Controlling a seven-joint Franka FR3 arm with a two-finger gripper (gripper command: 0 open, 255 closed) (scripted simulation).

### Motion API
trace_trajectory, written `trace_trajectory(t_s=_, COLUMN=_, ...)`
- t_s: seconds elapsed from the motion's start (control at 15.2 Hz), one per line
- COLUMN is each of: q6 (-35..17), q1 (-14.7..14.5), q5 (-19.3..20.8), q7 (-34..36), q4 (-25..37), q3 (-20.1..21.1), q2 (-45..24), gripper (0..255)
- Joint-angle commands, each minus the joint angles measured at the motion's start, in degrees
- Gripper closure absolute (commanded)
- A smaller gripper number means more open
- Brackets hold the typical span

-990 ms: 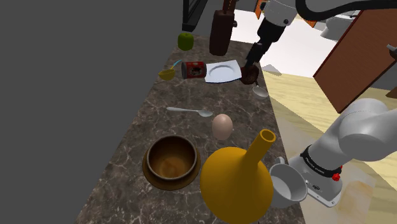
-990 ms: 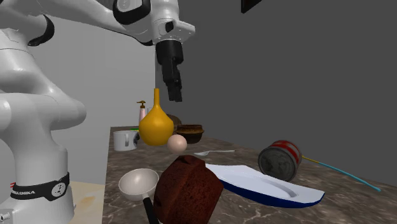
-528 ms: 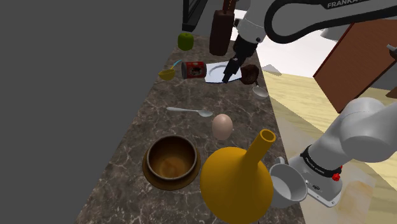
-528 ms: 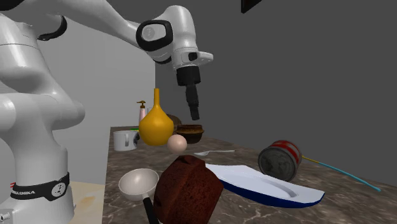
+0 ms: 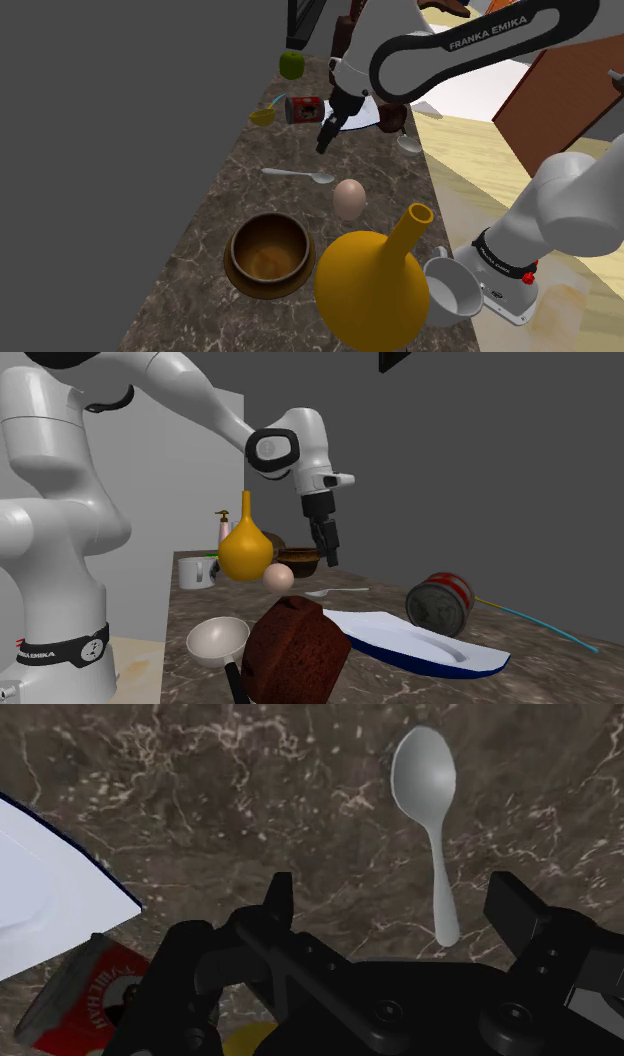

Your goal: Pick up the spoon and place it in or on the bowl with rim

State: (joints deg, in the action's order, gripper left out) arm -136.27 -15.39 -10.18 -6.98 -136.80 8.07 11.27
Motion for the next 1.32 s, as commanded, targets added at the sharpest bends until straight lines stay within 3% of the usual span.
trace_trajectory(t_s=0.0, q6=-2.26, q1=-1.08, q5=-0.54, q7=-0.14, q4=1.96, q3=1.06, q2=-3.64, gripper=0)
trace_trajectory(t_s=0.33, q6=-7.33, q1=-3.1, q5=-1.23, q7=-1.1, q4=6.21, q3=3.12, q2=-11.88, gripper=0)
trace_trajectory(t_s=0.86, q6=-12.63, q1=-3.57, q5=-0.67, q7=-0.7, q4=6.09, q3=3.45, q2=-17.0, gripper=0)
trace_trajectory(t_s=1.25, q6=-12.62, q1=-3.57, q5=-0.66, q7=-0.7, q4=6.1, q3=3.45, q2=-17.02, gripper=0)
